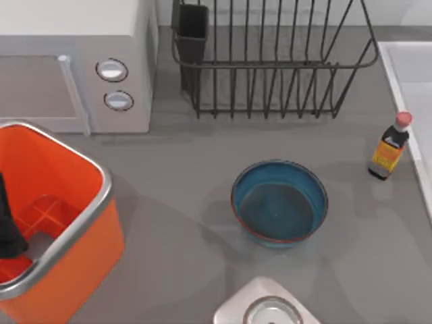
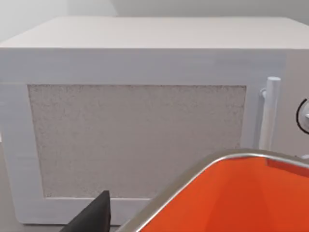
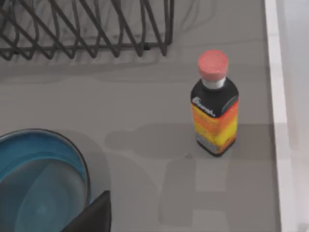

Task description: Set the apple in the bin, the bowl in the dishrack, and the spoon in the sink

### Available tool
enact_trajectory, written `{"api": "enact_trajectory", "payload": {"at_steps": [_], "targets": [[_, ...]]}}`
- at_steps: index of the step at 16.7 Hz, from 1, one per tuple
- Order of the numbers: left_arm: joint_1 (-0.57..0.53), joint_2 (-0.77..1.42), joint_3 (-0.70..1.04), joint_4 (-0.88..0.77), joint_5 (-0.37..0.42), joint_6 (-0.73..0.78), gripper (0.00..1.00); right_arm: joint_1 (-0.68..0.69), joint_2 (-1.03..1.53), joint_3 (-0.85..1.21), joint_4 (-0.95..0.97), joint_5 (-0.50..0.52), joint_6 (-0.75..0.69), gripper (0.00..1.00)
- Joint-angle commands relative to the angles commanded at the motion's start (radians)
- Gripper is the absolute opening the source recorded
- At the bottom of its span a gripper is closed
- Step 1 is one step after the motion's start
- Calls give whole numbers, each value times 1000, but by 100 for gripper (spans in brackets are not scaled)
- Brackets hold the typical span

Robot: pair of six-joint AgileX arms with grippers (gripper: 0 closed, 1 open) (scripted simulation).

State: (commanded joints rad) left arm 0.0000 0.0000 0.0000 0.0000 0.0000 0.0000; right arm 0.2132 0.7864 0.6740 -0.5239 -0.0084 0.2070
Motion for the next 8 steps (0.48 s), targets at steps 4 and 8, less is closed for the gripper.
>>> {"api": "enact_trajectory", "payload": {"at_steps": [4,8], "targets": [[0,0,0,0,0,0,100,98,429,327,-263,-4,107,100],[0,0,0,0,0,0,100,184,778,619,-491,-4,200,100]]}}
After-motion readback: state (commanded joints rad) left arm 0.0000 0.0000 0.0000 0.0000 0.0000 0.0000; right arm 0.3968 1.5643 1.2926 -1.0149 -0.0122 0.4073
